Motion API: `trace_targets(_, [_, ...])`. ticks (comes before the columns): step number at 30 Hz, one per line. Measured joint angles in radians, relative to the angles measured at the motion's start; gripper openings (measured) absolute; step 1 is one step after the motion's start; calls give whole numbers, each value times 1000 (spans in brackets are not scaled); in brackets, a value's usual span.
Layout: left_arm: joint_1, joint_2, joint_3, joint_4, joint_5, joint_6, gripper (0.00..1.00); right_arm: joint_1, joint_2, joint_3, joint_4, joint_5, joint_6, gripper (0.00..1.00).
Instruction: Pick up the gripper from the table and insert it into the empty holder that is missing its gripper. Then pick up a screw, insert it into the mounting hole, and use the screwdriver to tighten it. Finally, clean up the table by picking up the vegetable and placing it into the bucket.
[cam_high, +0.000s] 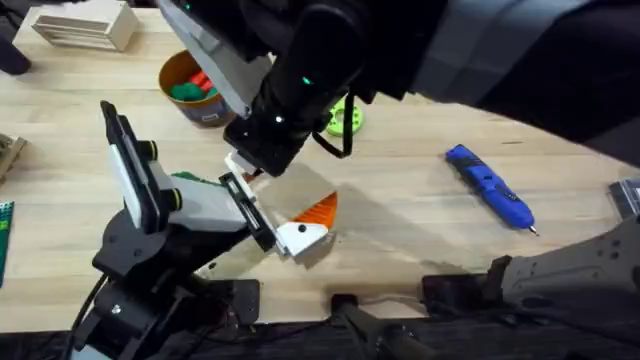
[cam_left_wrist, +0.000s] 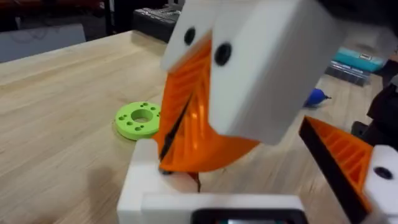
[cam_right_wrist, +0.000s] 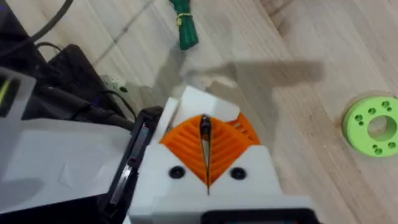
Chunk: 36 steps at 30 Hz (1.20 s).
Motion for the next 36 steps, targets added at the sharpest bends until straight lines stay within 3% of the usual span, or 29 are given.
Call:
trace_targets(14, [0, 0, 0, 0, -8, -8, 987, 0, 7, 7, 0, 0, 1, 26])
trace_targets(15, [0, 0, 0, 0, -8, -8, 987, 0, 7, 7, 0, 1, 0, 58])
trace_targets(16, [0, 0, 0, 0, -8, -7, 987, -4, 8, 7, 0, 10, -1, 241])
trace_targets(18, [0, 0, 0, 0, -8, -7, 987, -7, 7, 7, -1, 12, -4, 351])
trace_targets(19, [0, 0, 0, 0, -8, -7, 987, -10, 8, 7, -2, 21, -6, 488])
trace_targets(20, [0, 0, 0, 0, -8, -7, 987, -13, 7, 7, -2, 24, -7, 561])
trace_targets(28, [0, 0, 0, 1, -5, -2, 987, -24, -1, 7, -5, 27, -7, 765])
trace_targets(36, [0, -1, 0, 1, 5, 9, 987, -35, -132, 7, -3, 61, -7, 786])
